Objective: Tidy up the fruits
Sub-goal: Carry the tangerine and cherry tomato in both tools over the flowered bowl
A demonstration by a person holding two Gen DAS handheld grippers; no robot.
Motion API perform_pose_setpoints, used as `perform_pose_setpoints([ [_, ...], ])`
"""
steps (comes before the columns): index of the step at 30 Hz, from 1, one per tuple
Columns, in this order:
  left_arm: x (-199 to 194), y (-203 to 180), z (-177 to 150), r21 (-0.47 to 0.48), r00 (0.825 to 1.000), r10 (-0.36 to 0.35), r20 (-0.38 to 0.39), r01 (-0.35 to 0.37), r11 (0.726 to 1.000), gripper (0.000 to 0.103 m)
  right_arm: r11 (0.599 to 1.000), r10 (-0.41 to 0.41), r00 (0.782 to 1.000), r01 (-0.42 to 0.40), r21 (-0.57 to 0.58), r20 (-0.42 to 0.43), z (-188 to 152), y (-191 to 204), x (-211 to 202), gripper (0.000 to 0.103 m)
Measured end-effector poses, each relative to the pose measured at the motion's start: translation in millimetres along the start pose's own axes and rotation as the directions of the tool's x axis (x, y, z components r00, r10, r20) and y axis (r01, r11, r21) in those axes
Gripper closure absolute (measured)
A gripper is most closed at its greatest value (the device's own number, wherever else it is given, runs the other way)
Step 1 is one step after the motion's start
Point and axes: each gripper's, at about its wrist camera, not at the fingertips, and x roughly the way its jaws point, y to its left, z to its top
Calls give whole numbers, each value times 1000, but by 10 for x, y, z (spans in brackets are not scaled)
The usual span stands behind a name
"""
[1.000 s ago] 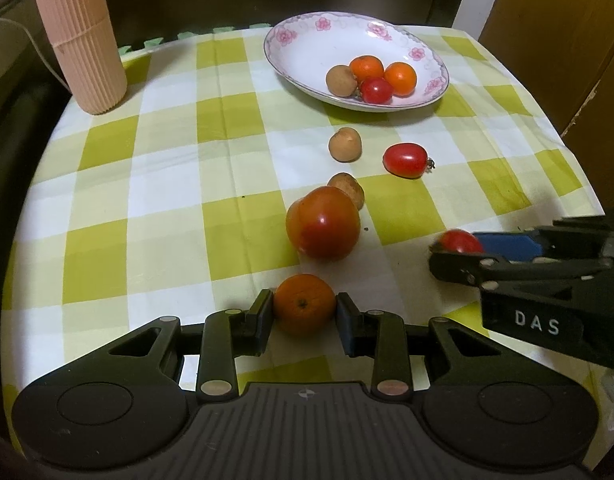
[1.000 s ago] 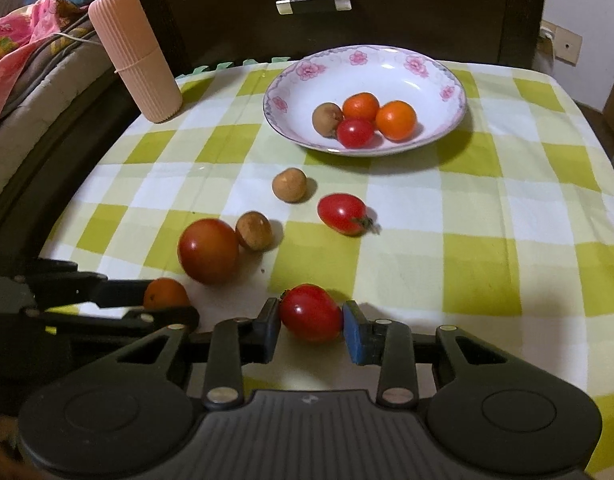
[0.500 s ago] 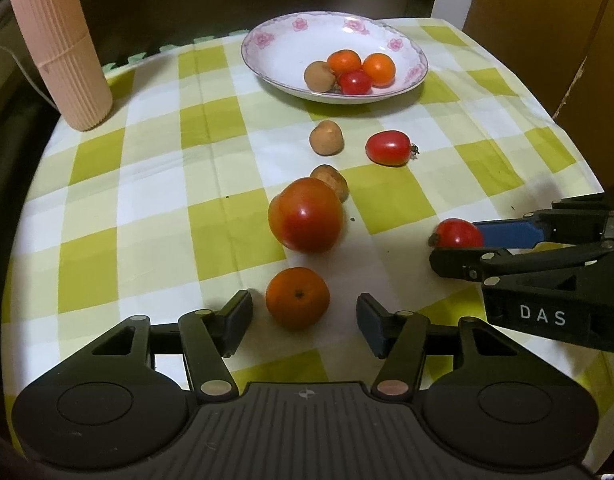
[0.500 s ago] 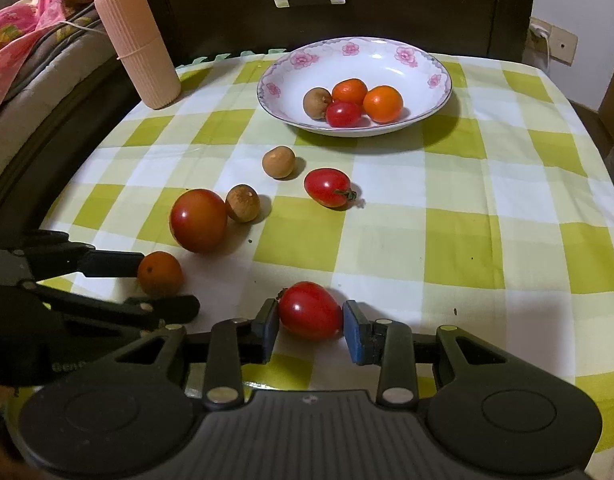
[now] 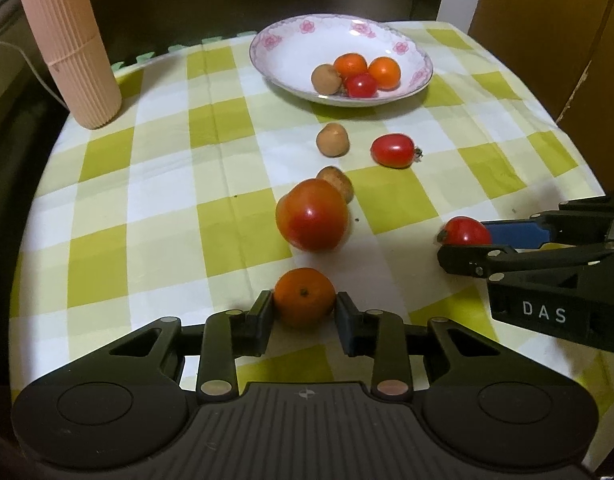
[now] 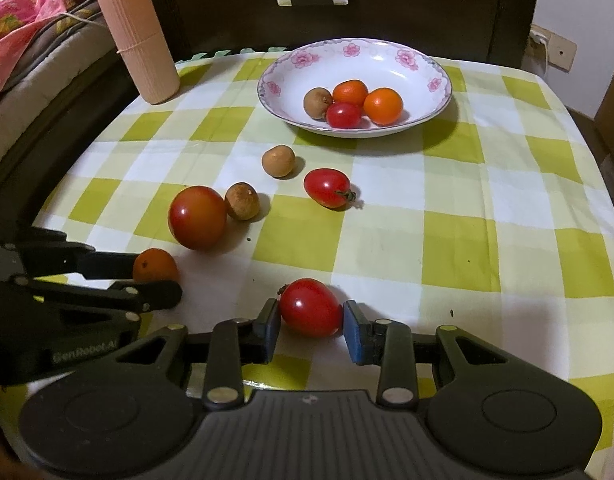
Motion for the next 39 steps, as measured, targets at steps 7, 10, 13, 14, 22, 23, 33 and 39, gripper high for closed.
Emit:
perform_pose_setpoints([
  [7,-119,-1,47,-19,999,-30,39,31,999,63,1000,12,999,-13,28,33,56,-14,-138,71],
  [10,-159,-4,88,-25,998,-38,59,40,999,63,999,20,999,-21,38,45,79,-2,-185,71],
  [13,-186,-9,127,-25,996,-39,74,41,999,63,999,19,998,-21,42,58,111,6,-225,71],
  [14,-185,-4,143,-26,996,-39,77,41,999,63,999,18,998,-21,46,62,123,2,-233,71],
  [22,-185,-31,304,-25,993,-49,109,52,998,62,997,25,996,-32,76,87,225,-34,-274,71],
  [23,-188,-38,327,-23,992,-51,114,54,998,62,996,25,996,-32,80,90,240,-39,-275,71],
  [33,-168,-38,566,-27,988,-47,144,51,998,63,992,26,993,-41,121,118,405,-112,-300,71],
  [39,-143,-47,737,-23,986,-42,163,47,999,64,989,17,990,-38,143,143,564,-190,-299,71],
])
